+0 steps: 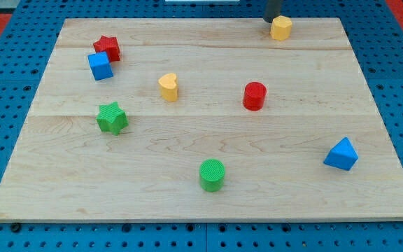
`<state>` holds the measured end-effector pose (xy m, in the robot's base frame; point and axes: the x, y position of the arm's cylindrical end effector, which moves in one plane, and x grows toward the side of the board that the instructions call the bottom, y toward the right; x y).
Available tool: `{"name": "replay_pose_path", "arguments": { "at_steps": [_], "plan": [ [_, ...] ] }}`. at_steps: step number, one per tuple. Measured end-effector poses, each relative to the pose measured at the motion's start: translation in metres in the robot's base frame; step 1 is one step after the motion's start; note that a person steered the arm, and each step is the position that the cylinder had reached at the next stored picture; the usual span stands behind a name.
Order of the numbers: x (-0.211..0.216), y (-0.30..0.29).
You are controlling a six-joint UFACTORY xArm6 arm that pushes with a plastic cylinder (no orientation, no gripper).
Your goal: Slide the yellow hexagon towards right
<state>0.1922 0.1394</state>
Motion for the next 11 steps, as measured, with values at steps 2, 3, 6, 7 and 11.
{"name": "replay_pose_path", "arguments": {
  "at_steps": [2, 3, 6, 7, 11],
  "plan": [
    [0.0, -0.002],
    [0.0, -0.003],
    [0.0, -0.003],
    [0.0, -0.003],
    [-0.001, -0.019]
  ]
}}
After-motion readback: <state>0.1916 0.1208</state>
